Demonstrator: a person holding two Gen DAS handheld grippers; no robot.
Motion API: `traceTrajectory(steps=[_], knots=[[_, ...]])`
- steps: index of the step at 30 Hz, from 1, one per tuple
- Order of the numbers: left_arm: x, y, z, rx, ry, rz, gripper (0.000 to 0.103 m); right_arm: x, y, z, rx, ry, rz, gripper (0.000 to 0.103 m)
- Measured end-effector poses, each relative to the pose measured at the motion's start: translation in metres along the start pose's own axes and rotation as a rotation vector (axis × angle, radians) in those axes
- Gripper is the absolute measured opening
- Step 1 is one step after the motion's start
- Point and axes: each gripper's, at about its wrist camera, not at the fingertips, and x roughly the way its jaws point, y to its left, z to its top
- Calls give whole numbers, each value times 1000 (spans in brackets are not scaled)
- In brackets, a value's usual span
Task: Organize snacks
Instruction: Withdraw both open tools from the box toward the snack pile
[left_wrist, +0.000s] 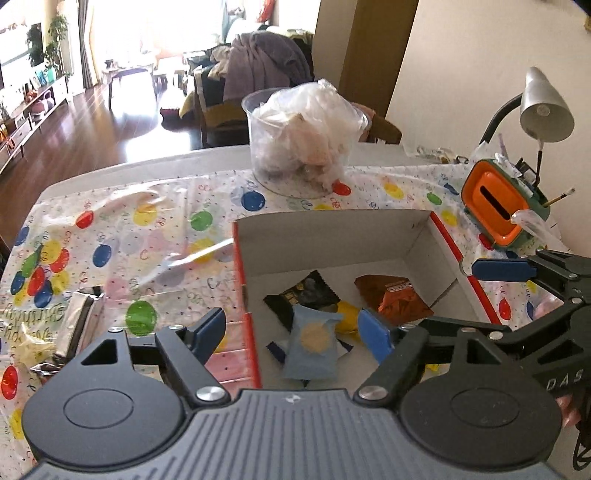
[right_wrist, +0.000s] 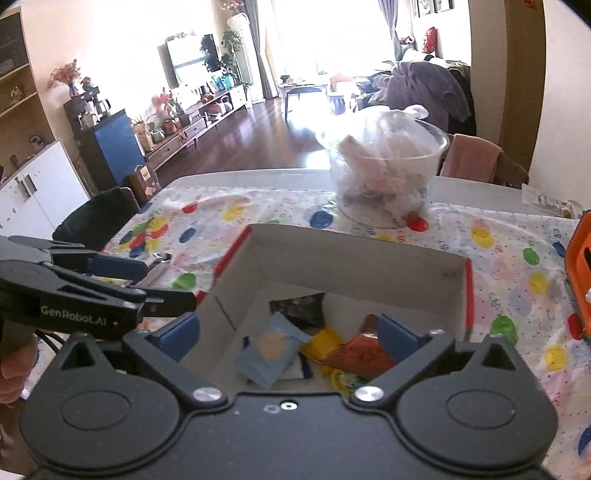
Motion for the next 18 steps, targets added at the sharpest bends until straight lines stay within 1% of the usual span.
traceTrajectory(steps=[1,3,12,18], knots=[[-4,5,-3,0,-11,-2,80,0,5,0,-3,-2,1,103],[-11,16,-8,0,-24,-8,84,1,15,-1,-4,-2,0,103],[-30,79,-24,-14,-20,-14,84,15,69,0,23,1,6,103],[-41,136,-33,-8,2,2,84,34,114,-2,19,23,21,103]])
